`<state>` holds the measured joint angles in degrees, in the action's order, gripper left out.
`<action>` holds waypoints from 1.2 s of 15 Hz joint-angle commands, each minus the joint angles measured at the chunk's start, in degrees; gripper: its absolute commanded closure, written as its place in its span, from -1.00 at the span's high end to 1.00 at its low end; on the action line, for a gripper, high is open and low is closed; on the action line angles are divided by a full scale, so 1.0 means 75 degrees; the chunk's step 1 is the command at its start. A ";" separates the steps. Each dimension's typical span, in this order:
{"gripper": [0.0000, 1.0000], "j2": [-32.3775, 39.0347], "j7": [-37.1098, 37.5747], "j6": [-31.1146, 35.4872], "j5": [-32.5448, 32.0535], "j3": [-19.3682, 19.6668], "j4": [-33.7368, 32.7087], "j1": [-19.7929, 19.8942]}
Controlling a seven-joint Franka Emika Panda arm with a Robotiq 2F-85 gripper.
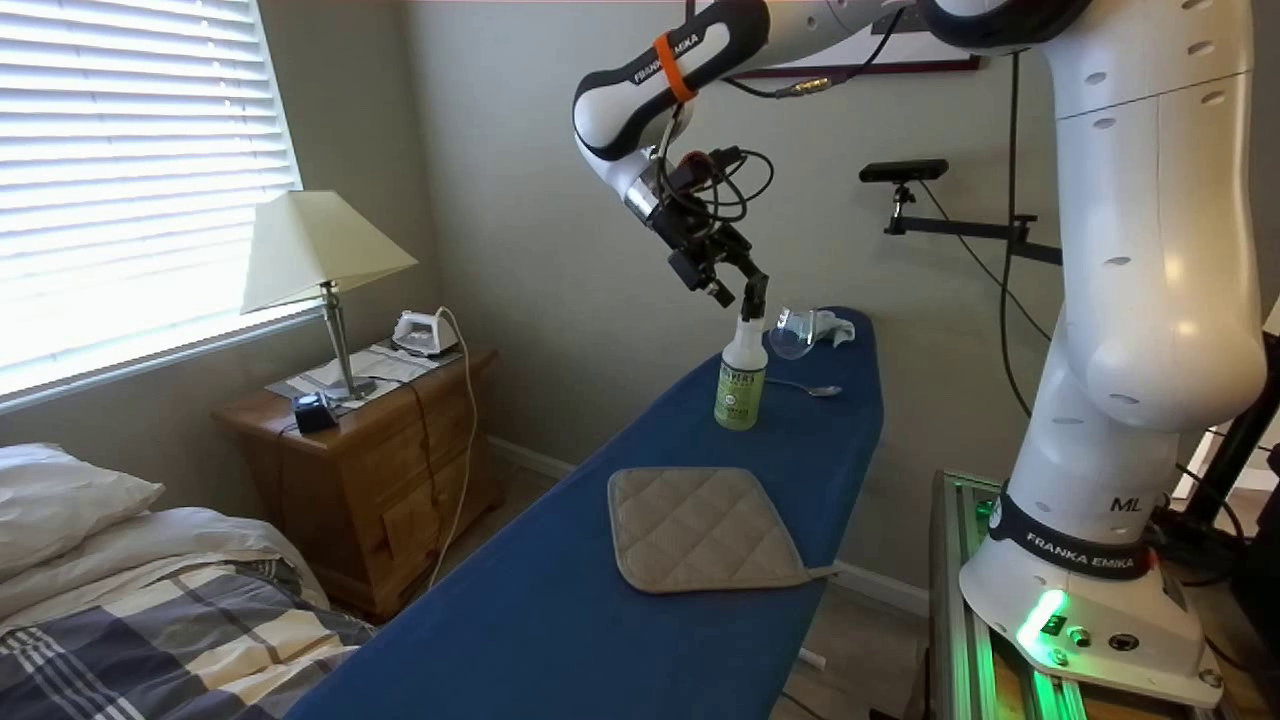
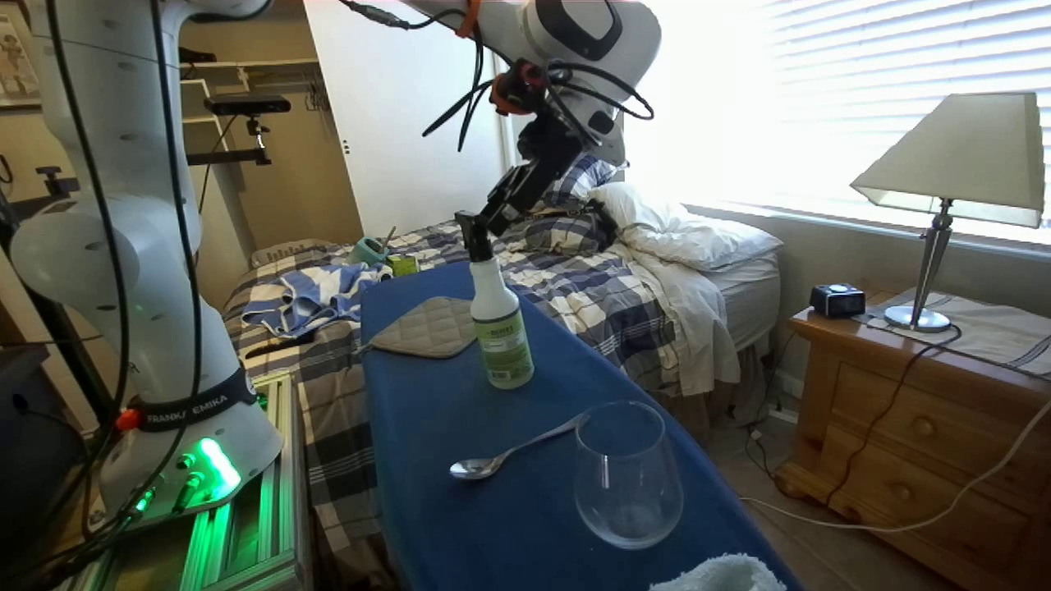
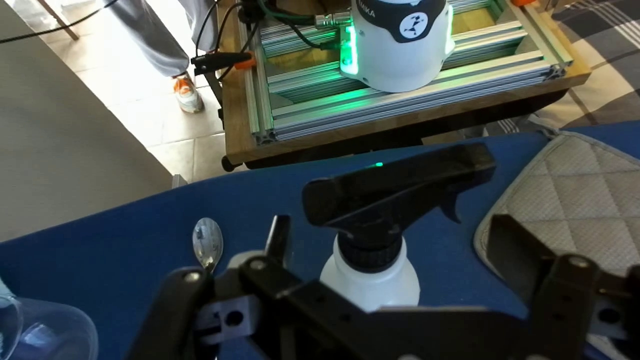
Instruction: Spray the spray bottle with a green label once
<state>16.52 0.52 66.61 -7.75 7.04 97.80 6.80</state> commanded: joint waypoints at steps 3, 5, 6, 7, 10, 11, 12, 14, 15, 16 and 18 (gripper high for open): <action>1.00 0.0001 0.0241 -0.0202 0.0056 0.0041 0.0155 0.0072; 1.00 0.0007 0.0297 -0.0258 0.0076 0.0057 0.0239 0.0078; 1.00 0.0023 0.0318 -0.0300 0.0092 0.0067 0.0265 0.0085; 1.00 0.0043 0.0335 -0.0342 0.0127 0.0077 0.0289 0.0097; 1.00 0.0112 0.0351 -0.0466 0.0235 0.0094 0.0342 0.0126; 1.00 0.0132 0.0344 -0.0484 0.0265 0.0095 0.0368 0.0135; 1.00 0.0158 0.0335 -0.0518 0.0304 0.0093 0.0382 0.0145; 1.00 0.0220 0.0315 -0.0588 0.0363 0.0095 0.0370 0.0167; 1.00 0.0247 0.0315 -0.0621 0.0379 0.0096 0.0362 0.0174; 1.00 0.0280 0.0309 -0.0668 0.0396 0.0097 0.0339 0.0180; 1.00 0.0335 0.0303 -0.0749 0.0421 0.0095 0.0306 0.0184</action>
<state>18.46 2.42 62.60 -6.33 7.75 100.49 7.42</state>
